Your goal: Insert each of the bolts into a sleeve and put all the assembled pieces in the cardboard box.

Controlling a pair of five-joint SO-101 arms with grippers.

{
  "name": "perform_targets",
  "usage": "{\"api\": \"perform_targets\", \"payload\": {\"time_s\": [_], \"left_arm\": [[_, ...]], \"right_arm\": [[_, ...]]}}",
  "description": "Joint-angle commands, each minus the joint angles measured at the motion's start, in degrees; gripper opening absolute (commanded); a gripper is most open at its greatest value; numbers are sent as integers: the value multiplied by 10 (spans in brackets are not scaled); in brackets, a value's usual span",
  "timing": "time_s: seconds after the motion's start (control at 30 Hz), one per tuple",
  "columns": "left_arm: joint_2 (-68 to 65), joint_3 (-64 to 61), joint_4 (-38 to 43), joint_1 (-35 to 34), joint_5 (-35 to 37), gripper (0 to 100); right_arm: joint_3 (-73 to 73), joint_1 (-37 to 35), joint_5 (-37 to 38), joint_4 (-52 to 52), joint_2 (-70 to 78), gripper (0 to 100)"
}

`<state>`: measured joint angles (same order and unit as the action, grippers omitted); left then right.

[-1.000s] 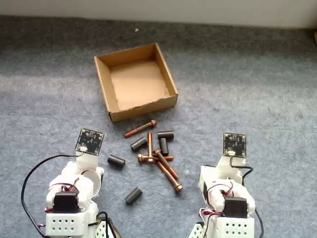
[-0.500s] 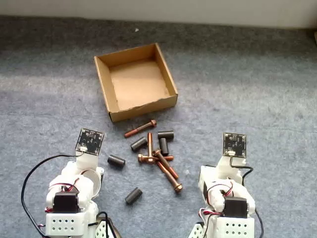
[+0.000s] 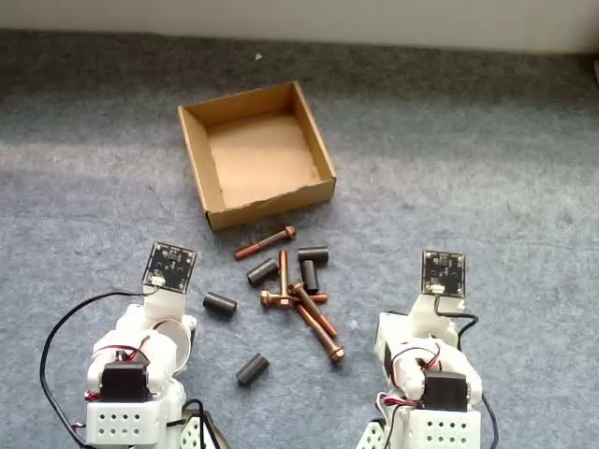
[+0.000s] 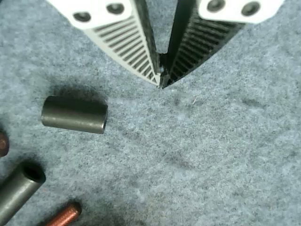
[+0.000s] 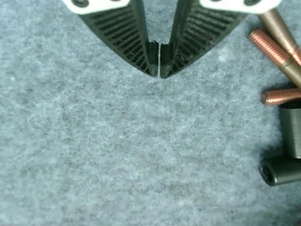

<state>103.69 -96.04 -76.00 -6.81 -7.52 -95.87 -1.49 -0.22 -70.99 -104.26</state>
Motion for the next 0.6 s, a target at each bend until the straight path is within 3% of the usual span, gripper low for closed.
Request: {"api": "perform_targets", "payload": {"time_s": [0.0,0.57], "left_arm": [[5,-9,-2,-6,-4,8],[5,-3,0,-9,-6,11]], "right_arm": [[-65,6,-2,-3,-7,16],[-64,16,-1,28,-8,19]]}}
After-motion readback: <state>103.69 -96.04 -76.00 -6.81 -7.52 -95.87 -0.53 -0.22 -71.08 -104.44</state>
